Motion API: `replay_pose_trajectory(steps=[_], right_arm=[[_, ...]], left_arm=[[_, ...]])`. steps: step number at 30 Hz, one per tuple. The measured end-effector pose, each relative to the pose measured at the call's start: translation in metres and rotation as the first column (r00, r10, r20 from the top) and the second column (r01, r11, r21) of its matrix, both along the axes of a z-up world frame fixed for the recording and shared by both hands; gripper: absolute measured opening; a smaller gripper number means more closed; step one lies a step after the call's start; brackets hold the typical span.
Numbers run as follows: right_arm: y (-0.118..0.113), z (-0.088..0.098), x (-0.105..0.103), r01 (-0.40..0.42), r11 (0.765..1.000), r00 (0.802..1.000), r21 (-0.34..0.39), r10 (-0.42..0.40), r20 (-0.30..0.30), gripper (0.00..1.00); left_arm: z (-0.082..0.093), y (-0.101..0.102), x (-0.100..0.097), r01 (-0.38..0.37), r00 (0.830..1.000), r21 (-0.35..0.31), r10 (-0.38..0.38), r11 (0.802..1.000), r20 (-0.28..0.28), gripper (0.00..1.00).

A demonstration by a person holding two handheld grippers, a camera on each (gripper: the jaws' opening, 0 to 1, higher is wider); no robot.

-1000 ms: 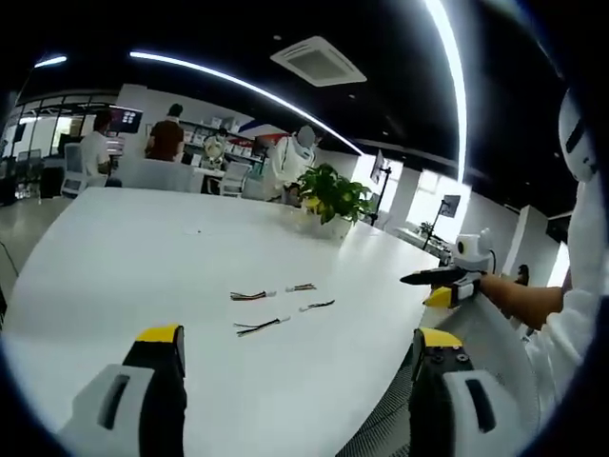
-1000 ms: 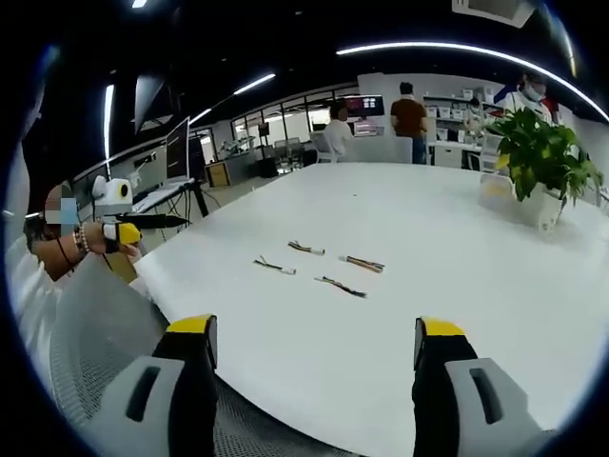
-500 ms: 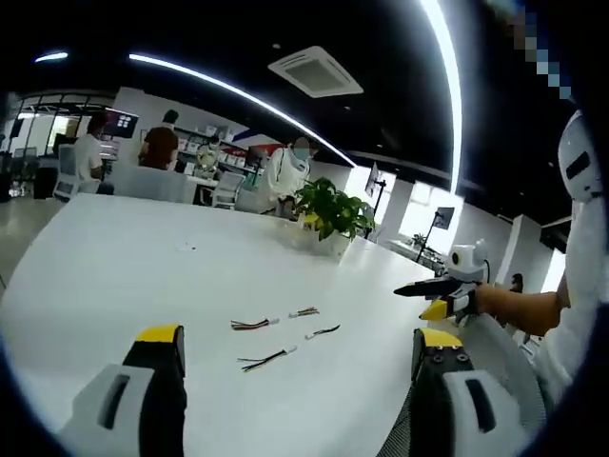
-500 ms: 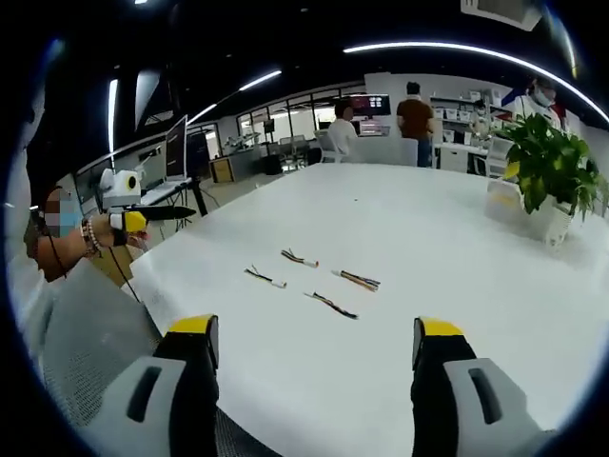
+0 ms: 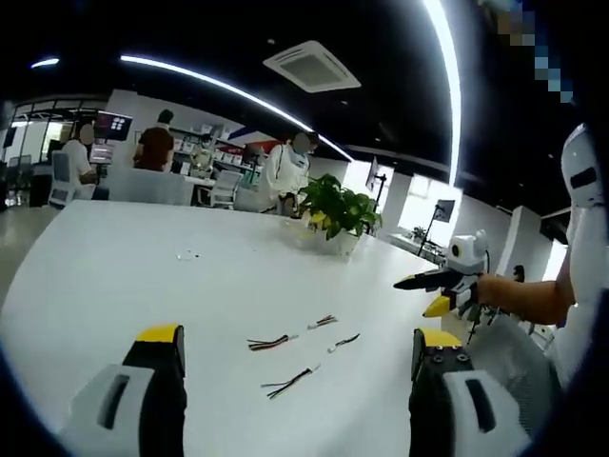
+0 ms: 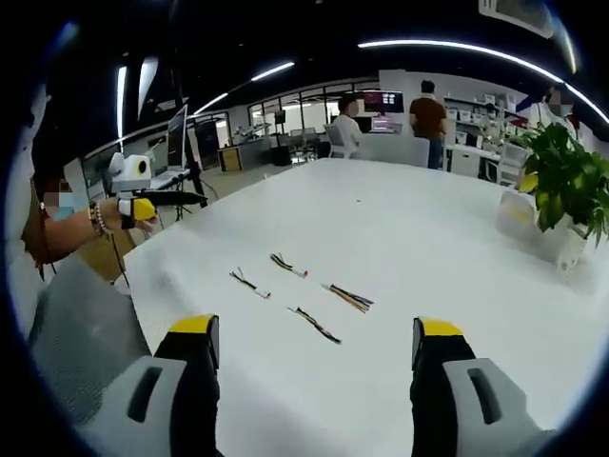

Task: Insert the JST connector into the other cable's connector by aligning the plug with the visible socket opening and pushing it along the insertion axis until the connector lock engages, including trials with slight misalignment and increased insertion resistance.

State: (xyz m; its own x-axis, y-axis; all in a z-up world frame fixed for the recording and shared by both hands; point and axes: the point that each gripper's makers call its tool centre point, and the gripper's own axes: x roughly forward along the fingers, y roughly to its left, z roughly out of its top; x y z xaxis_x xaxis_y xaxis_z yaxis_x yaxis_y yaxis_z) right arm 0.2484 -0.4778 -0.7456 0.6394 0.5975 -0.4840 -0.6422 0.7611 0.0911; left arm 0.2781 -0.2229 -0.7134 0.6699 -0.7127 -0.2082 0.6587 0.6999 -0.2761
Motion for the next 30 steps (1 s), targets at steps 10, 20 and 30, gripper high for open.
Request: replay_pose_trajectory(steps=[10,20,30], right_arm=[[0.002,-0.009,0.028,-0.051,0.998,0.999,-0.033,0.050,-0.006,0.80],[0.008,-0.013,0.050,-0.122,0.991,0.992,-0.045,0.124,0.032,0.70],[0.022,-0.016,0.067,-0.202,0.979,0.977,-0.028,0.203,0.065,0.65]], left_arm=[[-0.010,-0.012,0.034,0.043,0.999,0.030,-0.043,0.999,0.006,0.99],[-0.001,-0.033,0.058,0.124,0.986,0.014,-0.125,0.992,0.111,0.99],[-0.021,-0.047,0.073,0.189,0.979,0.021,-0.190,0.982,0.076,0.93]])
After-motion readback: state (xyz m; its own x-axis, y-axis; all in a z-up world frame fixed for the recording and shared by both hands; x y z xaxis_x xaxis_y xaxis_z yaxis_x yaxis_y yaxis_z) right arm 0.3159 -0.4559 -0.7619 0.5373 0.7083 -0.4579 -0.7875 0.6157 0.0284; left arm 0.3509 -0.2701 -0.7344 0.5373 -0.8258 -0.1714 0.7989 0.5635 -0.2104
